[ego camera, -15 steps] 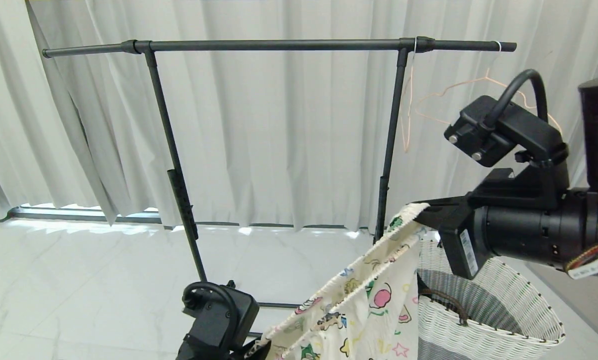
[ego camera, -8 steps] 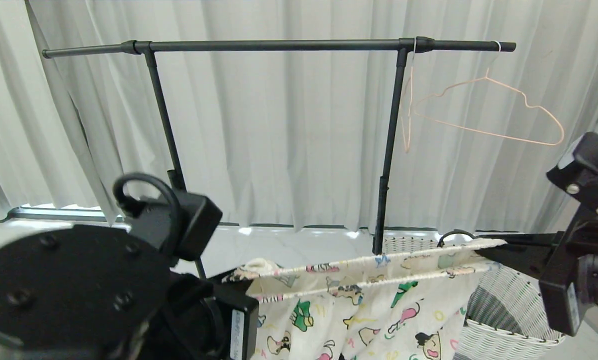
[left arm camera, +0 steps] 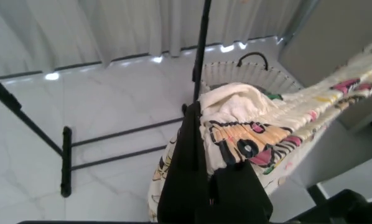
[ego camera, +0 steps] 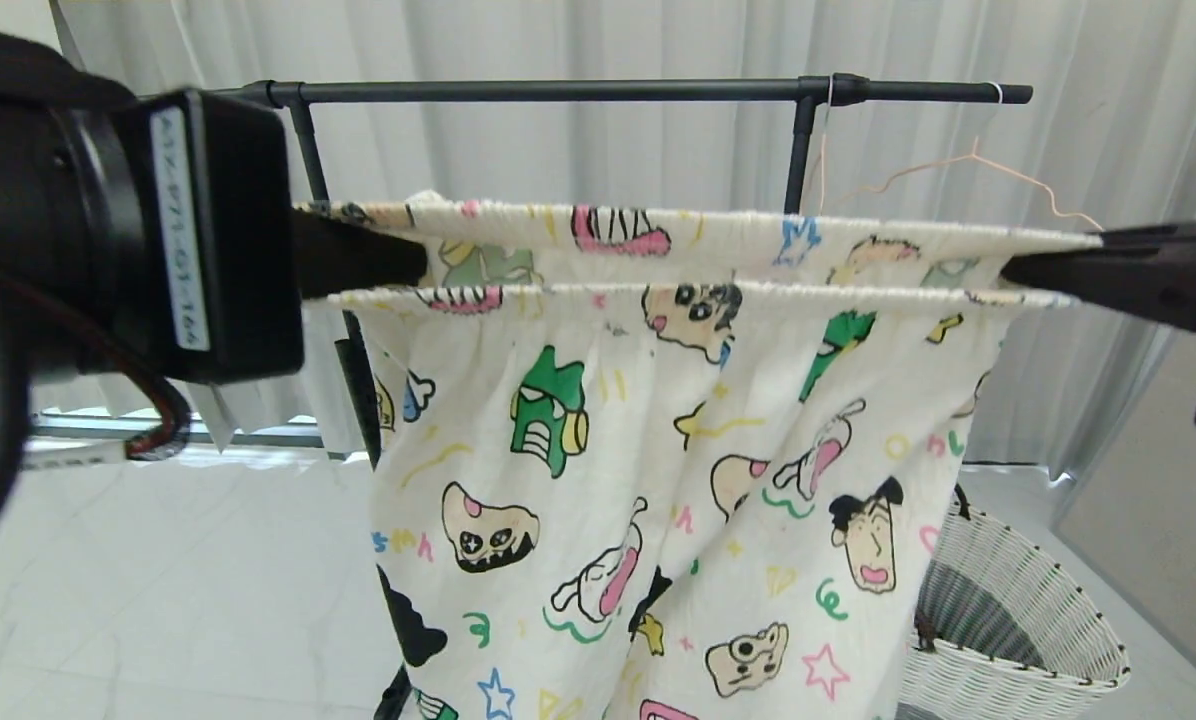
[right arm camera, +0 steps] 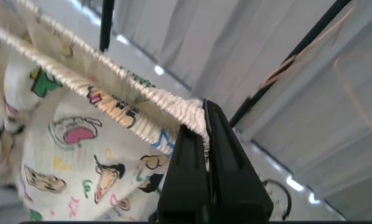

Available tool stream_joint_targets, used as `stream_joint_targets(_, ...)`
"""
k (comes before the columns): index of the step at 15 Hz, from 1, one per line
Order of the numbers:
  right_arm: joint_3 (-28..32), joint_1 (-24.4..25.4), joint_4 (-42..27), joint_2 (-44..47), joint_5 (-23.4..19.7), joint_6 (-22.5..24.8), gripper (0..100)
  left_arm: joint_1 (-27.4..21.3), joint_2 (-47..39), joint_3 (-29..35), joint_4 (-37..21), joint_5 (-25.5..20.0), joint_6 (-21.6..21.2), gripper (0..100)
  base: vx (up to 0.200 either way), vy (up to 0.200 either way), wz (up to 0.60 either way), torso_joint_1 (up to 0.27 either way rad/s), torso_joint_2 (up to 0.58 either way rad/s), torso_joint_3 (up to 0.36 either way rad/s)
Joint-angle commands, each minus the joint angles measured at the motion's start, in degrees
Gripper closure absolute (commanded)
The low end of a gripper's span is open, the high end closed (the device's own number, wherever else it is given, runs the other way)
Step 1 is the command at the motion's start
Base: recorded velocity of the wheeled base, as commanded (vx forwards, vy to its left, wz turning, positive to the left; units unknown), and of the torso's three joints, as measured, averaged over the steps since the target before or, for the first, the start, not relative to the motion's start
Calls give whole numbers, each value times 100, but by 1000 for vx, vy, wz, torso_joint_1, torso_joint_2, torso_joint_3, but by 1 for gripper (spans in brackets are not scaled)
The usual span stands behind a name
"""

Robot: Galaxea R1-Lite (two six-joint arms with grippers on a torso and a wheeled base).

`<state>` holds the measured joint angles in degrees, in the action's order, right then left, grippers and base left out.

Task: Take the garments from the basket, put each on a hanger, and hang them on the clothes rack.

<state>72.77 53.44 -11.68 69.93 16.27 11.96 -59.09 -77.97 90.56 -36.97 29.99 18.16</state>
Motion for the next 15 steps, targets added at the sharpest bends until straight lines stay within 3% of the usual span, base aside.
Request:
stream_joint_targets(1, 757, -9, -10, 417, -10, 26, 100, -68, -34, 313, -38, -11, -59, 100, 0, 0, 0, 0, 0, 0)
stream_joint_targets(5, 1073, -62, -230, 434, -1, 26, 100, -815, 63, 251, -29, 7, -586, 100, 0, 0, 0, 0, 0, 0)
stream_joint_targets(10, 1205, -159, -1574, -278, -89, -1, 100, -780, -34, 286, -12, 60, -595, 100, 0, 0, 0, 0, 0, 0)
stream_joint_targets(13, 1249, -115, -2594, -708, -1311, -1, 100, -780, -306, 392, -12, 235, -577, 100, 0, 0, 0, 0, 0, 0)
stream_joint_targets(14, 1249, -115, -2717, -761, -1531, -1, 100, -780, -350, 436, -12, 253, -577, 100, 0, 0, 0, 0, 0, 0)
stream_joint_targets(15, 1214, 43, -2910, -902, -2199, -1, 100, -771, -517, 594, -12, 262, -577, 100, 0, 0, 0, 0, 0, 0)
